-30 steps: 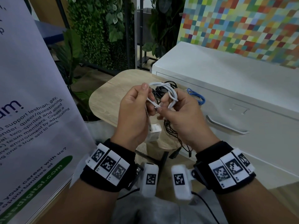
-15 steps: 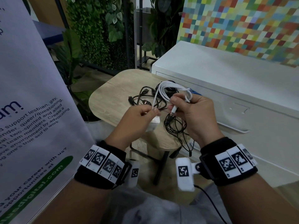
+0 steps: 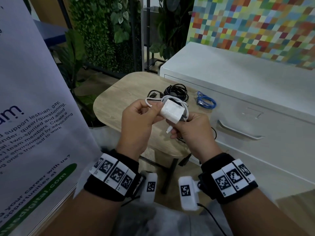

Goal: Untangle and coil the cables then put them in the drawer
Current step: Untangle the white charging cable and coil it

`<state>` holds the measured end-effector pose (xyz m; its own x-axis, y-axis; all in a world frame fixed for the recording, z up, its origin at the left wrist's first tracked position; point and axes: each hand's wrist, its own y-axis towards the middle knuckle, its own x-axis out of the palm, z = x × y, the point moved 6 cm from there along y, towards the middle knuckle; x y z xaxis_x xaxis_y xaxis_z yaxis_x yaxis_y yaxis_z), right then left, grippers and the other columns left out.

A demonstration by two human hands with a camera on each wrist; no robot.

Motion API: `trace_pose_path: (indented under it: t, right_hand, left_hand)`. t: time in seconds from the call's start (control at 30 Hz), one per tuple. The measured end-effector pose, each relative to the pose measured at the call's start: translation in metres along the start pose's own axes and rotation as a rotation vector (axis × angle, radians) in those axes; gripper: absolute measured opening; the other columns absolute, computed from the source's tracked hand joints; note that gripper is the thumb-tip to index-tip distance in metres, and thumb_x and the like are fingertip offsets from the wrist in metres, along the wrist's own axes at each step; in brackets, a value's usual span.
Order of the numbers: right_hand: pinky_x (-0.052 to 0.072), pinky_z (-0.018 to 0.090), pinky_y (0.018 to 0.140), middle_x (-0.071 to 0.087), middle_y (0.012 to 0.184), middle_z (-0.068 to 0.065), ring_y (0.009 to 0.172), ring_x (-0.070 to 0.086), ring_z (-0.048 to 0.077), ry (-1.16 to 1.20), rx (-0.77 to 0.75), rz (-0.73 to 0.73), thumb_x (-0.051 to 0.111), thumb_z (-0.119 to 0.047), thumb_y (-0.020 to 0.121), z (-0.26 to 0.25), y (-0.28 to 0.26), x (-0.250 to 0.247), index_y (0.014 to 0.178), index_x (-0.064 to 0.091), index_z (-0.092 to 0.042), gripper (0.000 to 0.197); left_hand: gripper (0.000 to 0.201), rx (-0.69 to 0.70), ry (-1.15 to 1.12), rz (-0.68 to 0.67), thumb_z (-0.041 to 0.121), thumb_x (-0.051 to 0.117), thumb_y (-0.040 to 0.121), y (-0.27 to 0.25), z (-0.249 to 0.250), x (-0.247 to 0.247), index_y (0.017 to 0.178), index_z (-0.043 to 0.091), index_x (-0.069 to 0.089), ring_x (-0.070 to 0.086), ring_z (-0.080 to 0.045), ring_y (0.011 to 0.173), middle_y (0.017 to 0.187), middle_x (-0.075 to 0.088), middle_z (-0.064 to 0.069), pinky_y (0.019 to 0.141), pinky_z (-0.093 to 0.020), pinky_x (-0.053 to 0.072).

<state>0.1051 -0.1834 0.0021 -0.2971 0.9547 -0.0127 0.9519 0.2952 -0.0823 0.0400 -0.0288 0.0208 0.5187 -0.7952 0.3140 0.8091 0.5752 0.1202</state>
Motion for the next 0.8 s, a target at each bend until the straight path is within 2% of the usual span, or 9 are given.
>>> trace_pose_path:
  t: [0.1,0.27,0.33,0.4,0.43,0.5,0.6,0.67,0.8]
  right_hand:
    - [0.058,0.032,0.052,0.072,0.07,0.014,0.055,0.063,0.022,0.02,-0.045,-0.04,0.081,0.0,0.085,-0.008,-0.004,0.002,0.104,0.073,-0.006,0.022]
    - [0.061,0.038,0.056,0.074,0.078,0.015,0.058,0.068,0.025,-0.032,-0.109,-0.112,0.083,0.003,0.081,-0.022,-0.01,0.004,0.112,0.063,-0.015,0.042]
    - [0.061,0.038,0.057,0.074,0.08,0.018,0.058,0.068,0.025,-0.037,-0.128,-0.134,0.083,0.003,0.081,-0.026,-0.012,0.004,0.113,0.062,-0.016,0.043]
    - [0.062,0.038,0.056,0.073,0.081,0.023,0.057,0.068,0.024,-0.021,-0.134,-0.143,0.083,0.002,0.081,-0.029,-0.013,0.002,0.115,0.062,-0.012,0.042]
    - [0.062,0.038,0.056,0.073,0.082,0.026,0.057,0.067,0.024,-0.018,-0.135,-0.143,0.082,0.002,0.082,-0.031,-0.013,0.001,0.114,0.061,-0.009,0.041]
    - [0.063,0.04,0.056,0.071,0.083,0.03,0.057,0.067,0.025,-0.028,-0.137,-0.142,0.082,0.002,0.082,-0.032,-0.012,-0.001,0.111,0.058,-0.004,0.038]
    - [0.064,0.043,0.058,0.071,0.083,0.031,0.058,0.067,0.027,-0.044,-0.148,-0.163,0.08,0.003,0.083,-0.035,-0.011,-0.001,0.107,0.055,0.002,0.034]
    - [0.064,0.044,0.06,0.072,0.079,0.023,0.06,0.067,0.028,-0.05,-0.154,-0.194,0.079,0.004,0.084,-0.037,-0.011,0.0,0.103,0.056,0.0,0.03]
    - [0.065,0.047,0.065,0.075,0.078,0.016,0.067,0.071,0.034,-0.111,-0.171,-0.245,0.078,0.005,0.086,-0.037,-0.013,0.002,0.099,0.056,-0.009,0.029]
  left_hand:
    - [0.011,0.127,0.101,0.065,0.017,0.079,0.091,-0.002,0.004,-0.004,0.081,0.017,0.074,0.06,-0.027,0.072,0.069,0.048,-0.013,0.076,-0.047,0.064]
    - [0.018,0.213,0.146,0.187,0.015,0.073,0.096,-0.007,0.009,-0.008,0.082,0.01,0.063,0.06,-0.015,0.065,0.063,0.052,0.002,0.065,-0.031,0.06]
    - [0.021,0.217,0.157,0.197,0.022,0.071,0.098,-0.007,0.009,-0.008,0.083,0.012,0.06,0.059,-0.02,0.068,0.067,0.057,-0.003,0.063,-0.038,0.06]
    - [0.026,0.194,0.149,0.171,0.032,0.067,0.098,-0.006,0.007,-0.005,0.087,0.011,0.058,0.062,-0.029,0.077,0.083,0.064,-0.02,0.073,-0.052,0.061]
    - [0.026,0.175,0.117,0.172,0.033,0.064,0.1,-0.004,0.006,-0.006,0.089,0.011,0.057,0.064,-0.027,0.082,0.089,0.066,-0.021,0.079,-0.055,0.061]
    - [0.022,0.151,0.094,0.184,0.032,0.061,0.102,-0.001,0.008,-0.007,0.088,0.016,0.056,0.065,-0.021,0.086,0.09,0.067,-0.009,0.085,-0.055,0.06]
    - [0.023,0.179,0.169,0.169,0.045,0.062,0.094,0.001,0.012,-0.008,0.085,0.025,0.055,0.065,-0.02,0.087,0.087,0.066,0.002,0.086,-0.061,0.058]
    - [0.022,0.213,0.204,0.185,0.045,0.061,0.095,0.002,0.013,-0.009,0.086,0.026,0.054,0.064,-0.018,0.082,0.085,0.064,0.002,0.081,-0.058,0.059]
    - [0.017,0.384,0.357,0.205,0.04,0.062,0.097,0.0,0.021,-0.009,0.086,0.031,0.051,0.054,-0.009,0.078,0.096,0.061,-0.012,0.073,-0.031,0.05]
